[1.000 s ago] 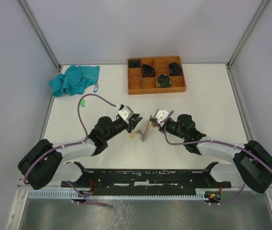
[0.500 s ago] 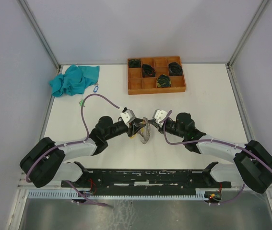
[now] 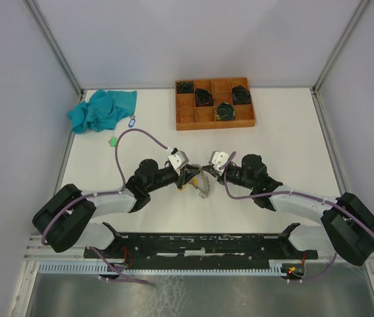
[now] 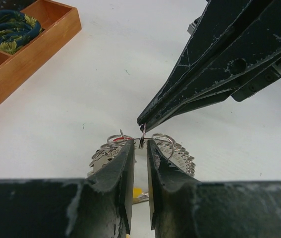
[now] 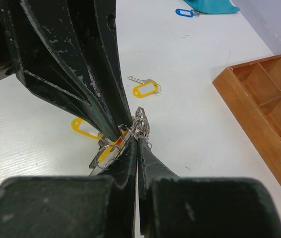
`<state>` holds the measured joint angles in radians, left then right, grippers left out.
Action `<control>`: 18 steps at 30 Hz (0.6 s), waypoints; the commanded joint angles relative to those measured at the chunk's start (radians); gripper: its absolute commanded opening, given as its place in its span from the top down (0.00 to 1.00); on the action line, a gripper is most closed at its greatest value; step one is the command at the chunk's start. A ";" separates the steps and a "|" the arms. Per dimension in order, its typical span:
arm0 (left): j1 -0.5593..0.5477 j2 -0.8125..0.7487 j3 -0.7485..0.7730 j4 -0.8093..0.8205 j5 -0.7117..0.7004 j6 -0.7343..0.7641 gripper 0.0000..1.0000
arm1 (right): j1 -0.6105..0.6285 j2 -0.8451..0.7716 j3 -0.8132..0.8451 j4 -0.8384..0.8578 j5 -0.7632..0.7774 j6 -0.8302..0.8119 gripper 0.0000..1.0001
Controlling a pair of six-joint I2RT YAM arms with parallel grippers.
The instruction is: Put the keys on the keyring
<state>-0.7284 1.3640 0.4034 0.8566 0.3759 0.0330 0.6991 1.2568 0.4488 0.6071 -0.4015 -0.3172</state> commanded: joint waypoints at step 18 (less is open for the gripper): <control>-0.228 0.011 0.001 0.129 -0.688 0.213 0.97 | 0.095 -0.014 0.065 -0.002 0.187 0.081 0.99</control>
<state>-0.8902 1.3663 0.3973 0.8856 -0.0101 0.1219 0.7509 1.2652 0.4618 0.5922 -0.2794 -0.2935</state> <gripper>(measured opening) 0.040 0.015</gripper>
